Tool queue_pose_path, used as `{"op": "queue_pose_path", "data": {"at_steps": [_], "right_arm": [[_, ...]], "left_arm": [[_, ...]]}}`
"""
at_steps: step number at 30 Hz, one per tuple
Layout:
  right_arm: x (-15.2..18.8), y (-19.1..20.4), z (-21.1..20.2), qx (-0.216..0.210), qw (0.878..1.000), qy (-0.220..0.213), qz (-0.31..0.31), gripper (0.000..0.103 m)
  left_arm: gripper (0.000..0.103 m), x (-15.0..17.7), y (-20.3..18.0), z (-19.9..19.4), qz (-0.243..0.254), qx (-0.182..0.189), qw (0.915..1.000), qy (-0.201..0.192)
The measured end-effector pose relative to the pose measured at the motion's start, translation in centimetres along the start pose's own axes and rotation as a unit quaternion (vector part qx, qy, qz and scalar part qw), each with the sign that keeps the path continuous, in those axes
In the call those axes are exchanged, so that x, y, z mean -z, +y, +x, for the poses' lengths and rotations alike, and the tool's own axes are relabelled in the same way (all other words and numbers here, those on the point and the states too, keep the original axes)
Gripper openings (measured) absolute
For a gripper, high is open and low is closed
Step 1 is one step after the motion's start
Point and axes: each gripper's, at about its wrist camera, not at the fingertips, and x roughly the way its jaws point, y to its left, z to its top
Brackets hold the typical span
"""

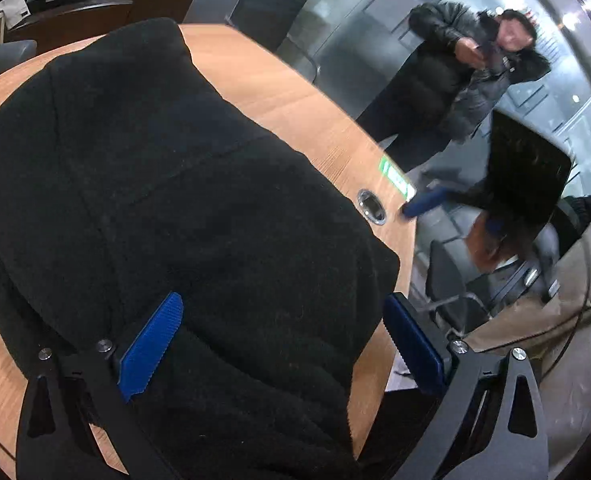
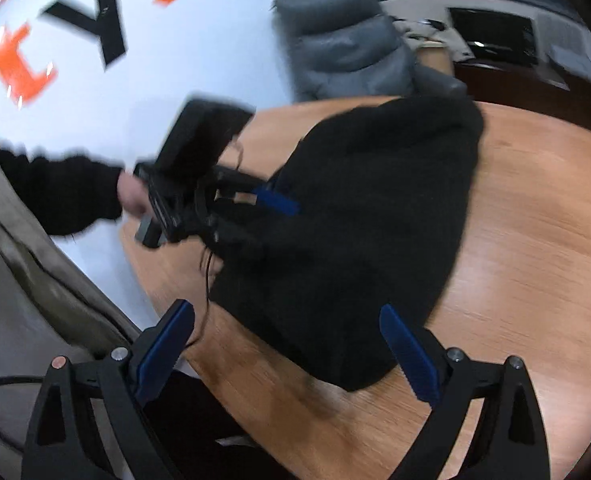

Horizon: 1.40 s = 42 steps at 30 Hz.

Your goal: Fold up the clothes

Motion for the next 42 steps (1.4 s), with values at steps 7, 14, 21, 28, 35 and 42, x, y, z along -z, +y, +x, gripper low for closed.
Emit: {"op": "queue_pose_path", "data": {"at_steps": [7, 14, 21, 28, 35, 42], "right_arm": [[0.6, 1.7, 7.3, 0.034, 0.992, 0.046, -0.108, 0.095], [1.9, 2.3, 6.4, 0.012, 0.983, 0.086, -0.163, 0.095], [-3.3, 0.9, 0.8, -0.099, 0.989, 0.044, -0.101, 0.091], [-7.0, -1.3, -1.6, -0.043, 0.992, 0.020, -0.120, 0.091], [-13.6, -3.4, 6.5, -0.039, 0.990, -0.004, -0.135, 0.091], [-16.0, -6.6, 20.4, -0.005, 0.981, 0.120, -0.152, 0.088]], "left_arm": [[0.095, 1.4, 0.0, -3.7, -0.048, -0.007, 0.9986, -0.020], [0.102, 1.6, -2.5, -11.4, -0.100, -0.042, 0.9882, -0.108], [0.102, 2.3, -3.0, -6.9, -0.078, -0.067, 0.9918, -0.076], [0.101, 8.2, -1.2, -2.8, -0.061, -0.127, 0.9894, -0.035], [0.100, 8.7, -2.6, -5.0, -0.070, -0.132, 0.9883, -0.031], [0.100, 8.9, -7.4, -12.1, -0.061, -0.124, 0.9863, -0.089]]}}
